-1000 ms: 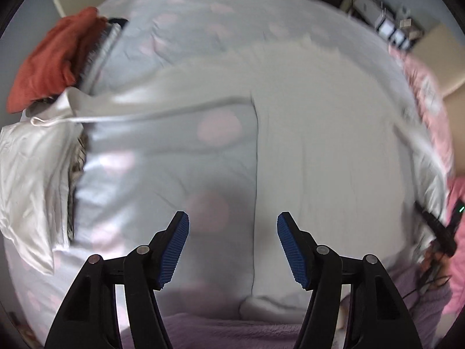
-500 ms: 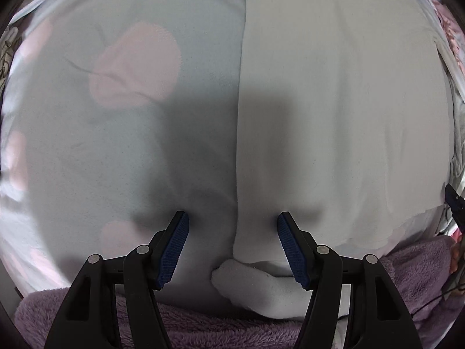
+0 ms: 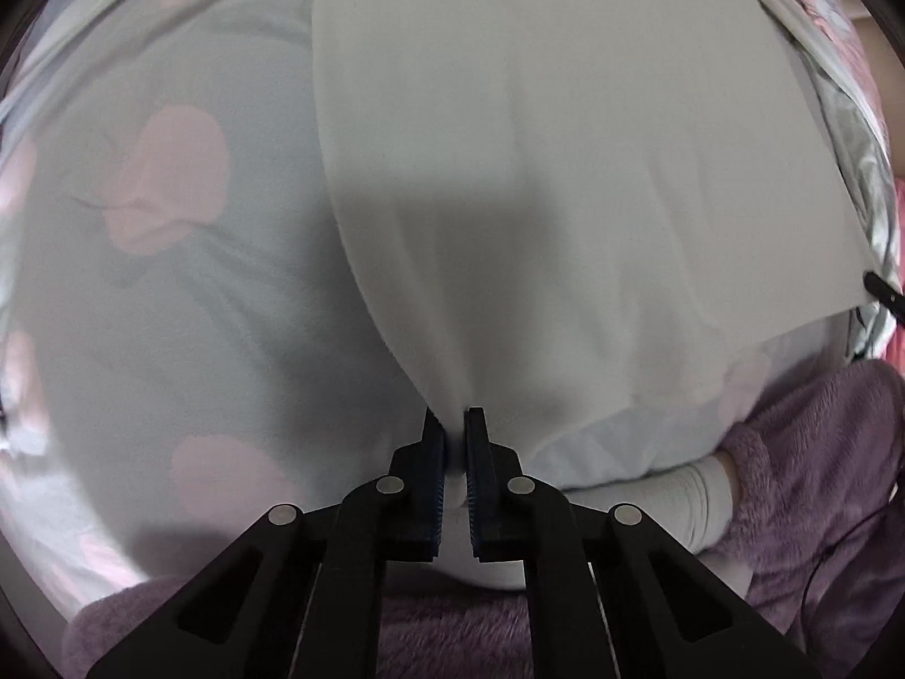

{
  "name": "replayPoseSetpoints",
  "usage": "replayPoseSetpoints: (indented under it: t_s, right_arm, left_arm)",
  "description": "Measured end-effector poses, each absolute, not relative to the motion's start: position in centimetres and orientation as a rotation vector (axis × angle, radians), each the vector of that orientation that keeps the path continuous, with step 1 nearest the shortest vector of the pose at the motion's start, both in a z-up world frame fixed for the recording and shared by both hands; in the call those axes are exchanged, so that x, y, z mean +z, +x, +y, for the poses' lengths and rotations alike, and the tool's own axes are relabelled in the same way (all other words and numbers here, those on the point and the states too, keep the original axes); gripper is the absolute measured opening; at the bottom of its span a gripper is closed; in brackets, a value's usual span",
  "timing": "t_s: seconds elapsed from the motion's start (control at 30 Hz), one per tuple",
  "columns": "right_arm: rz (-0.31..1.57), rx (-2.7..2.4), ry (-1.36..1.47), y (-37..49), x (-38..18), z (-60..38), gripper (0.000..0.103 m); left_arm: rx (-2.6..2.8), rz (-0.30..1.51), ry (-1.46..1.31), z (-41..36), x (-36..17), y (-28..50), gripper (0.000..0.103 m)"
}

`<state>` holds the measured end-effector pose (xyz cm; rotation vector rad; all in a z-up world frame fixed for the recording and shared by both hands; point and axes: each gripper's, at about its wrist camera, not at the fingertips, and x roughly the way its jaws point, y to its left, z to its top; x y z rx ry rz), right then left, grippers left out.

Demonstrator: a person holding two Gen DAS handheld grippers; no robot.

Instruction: Fold clothes

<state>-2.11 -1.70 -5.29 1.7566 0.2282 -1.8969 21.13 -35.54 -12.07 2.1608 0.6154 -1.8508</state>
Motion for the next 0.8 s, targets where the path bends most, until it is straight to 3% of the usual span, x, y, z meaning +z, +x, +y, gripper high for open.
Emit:
replayPoseSetpoints:
  t_s: [0.13,0.43,0.5,0.63,0.8]
  right_arm:
    - [0.364,-1.916,1.762,-2.3,-4.1,-0.6,0.007]
    - [0.519,-1.781,1.927,-2.1,-9.8,-2.0,0.007]
    - [0.549,-1.768,1.93,-2.0,-10.0,-2.4,0.007]
    - [0.554,-1.756,1.918,-1.8,-9.9,-2.7,0.011]
    - [0.389,-1.864,1.796,-1.9,-6.7,-1.1,0.017]
  left_arm:
    - [-1.839,0.548,2.205,-35.8,-10.8,21.4,0.005]
    - [-1.685,0.578,2.282,-36.6,-14.7,20.8,0.005]
    - [-1.654,0.596,2.299,-36.8,-15.1,20.7,0.01]
    - [-1.668,0.572,2.301,-37.0,-14.2,20.2,0.033]
    - [-1.815,0.56,2.198,-37.3,-9.6,18.9,0.033]
